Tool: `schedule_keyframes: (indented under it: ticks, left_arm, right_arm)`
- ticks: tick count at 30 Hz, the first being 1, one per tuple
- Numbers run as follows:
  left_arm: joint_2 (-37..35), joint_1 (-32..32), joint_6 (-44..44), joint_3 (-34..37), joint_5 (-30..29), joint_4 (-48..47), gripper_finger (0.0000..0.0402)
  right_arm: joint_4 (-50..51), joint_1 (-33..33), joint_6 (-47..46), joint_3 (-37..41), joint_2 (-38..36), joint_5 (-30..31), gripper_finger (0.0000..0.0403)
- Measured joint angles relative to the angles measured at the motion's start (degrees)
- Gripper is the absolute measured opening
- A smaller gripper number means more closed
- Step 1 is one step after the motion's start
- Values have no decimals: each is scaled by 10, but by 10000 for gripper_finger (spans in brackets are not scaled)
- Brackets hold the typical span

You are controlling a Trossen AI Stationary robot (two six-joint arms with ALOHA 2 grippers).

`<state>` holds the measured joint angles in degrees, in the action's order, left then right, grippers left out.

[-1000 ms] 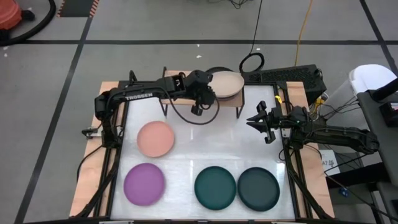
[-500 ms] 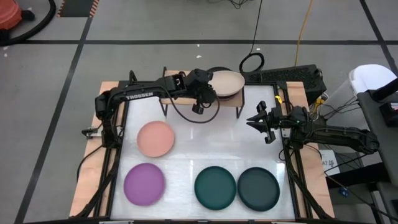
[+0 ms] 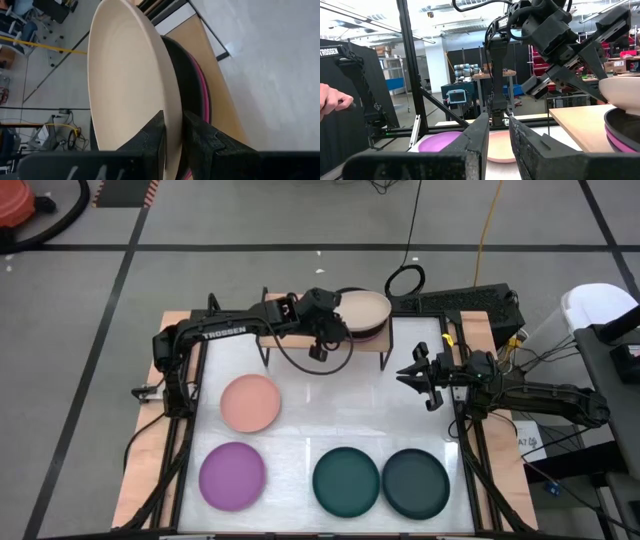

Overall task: Place and stack plates onto a shelf
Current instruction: Stack the brown plate on top of the black plate on the shelf

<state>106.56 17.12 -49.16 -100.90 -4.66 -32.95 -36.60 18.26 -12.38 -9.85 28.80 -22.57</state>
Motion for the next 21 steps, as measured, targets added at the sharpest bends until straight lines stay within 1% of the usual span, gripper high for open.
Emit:
schedule_keyframes:
  ticks: [9,11,13,17,21]
  left_arm:
    - [0,0,4,0,4,3,64]
    - [0,0,11,0,4,3,73]
    - [0,0,20,0,5,3,94]
    - [0,1,22,0,4,5,151]
    - [0,0,28,0,2,29,198]
  right_arm:
    - [0,0,7,0,1,0,59]
    - [0,0,7,0,1,0,59]
    - [0,0,7,0,1,0,59]
    - [1,0,9,0,1,0,59]
    - [2,0,9,0,1,0,59]
